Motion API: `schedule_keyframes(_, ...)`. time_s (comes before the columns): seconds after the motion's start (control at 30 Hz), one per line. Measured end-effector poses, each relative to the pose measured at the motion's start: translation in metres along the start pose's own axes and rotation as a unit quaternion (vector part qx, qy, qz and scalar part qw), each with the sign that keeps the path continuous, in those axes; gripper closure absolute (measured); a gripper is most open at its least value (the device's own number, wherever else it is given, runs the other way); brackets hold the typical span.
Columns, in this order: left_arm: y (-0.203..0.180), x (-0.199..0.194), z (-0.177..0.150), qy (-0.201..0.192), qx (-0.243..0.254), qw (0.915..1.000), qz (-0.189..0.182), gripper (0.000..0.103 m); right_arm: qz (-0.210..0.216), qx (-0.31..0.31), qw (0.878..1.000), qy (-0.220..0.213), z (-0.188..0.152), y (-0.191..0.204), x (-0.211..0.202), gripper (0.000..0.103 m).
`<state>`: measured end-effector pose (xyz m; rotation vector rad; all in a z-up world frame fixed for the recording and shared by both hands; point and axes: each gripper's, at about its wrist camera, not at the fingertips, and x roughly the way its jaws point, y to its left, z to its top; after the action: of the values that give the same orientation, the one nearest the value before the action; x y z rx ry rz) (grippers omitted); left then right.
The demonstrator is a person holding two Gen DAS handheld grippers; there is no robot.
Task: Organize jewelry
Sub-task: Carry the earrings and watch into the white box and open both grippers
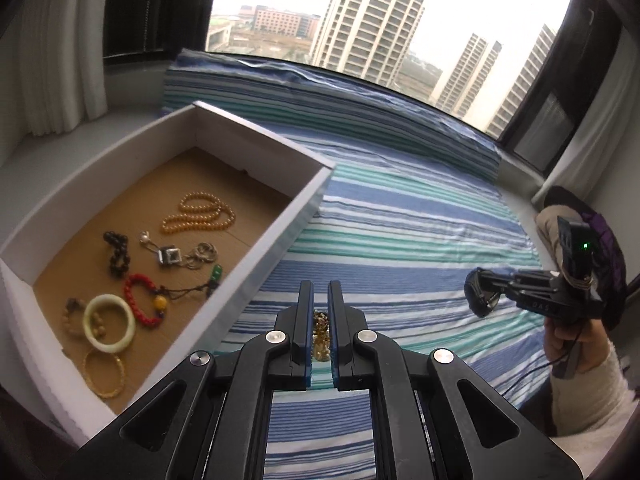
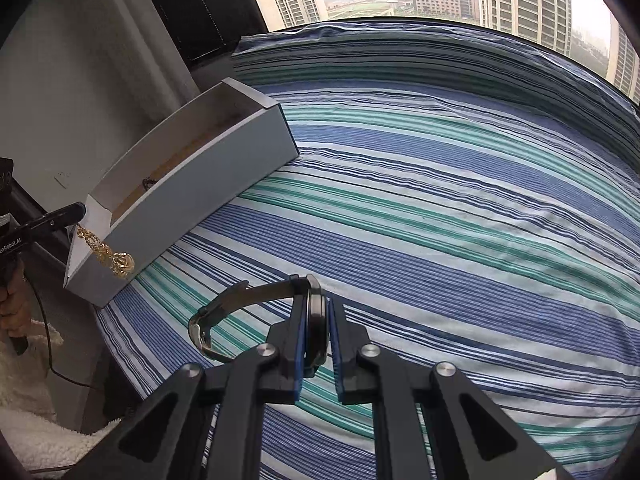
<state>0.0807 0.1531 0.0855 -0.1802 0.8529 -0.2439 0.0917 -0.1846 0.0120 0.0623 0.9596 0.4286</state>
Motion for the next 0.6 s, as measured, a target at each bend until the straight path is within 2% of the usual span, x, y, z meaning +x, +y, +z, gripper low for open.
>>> schedule_keyframes(0.13, 0.029, -0.028, 0.024, -0.032, -0.015, 0.9985, 0.041, 0.099, 0.024, -0.039, 0.999, -0.022, 0.039, 0.037, 0.0, 0.092)
schedule_keyframes(0.27, 0.066, -0.038, 0.043, -0.05, -0.035, 0.9945, 0.085, 0.099, 0.042, -0.08, 0.994, -0.054, 0.088, 0.083, 0.007, 0.092)
schedule_keyframes(0.43, 0.126, -0.022, 0.053, -0.043, -0.071, 0.9873, 0.135, 0.099, 0.055, -0.12, 0.989, -0.072, 0.147, 0.134, 0.039, 0.092)
schedule_keyframes(0.6, 0.185, 0.005, 0.042, -0.019, -0.11, 0.9791, 0.17, 0.099, 0.036, -0.143, 0.988, -0.053, 0.186, 0.159, 0.096, 0.092)
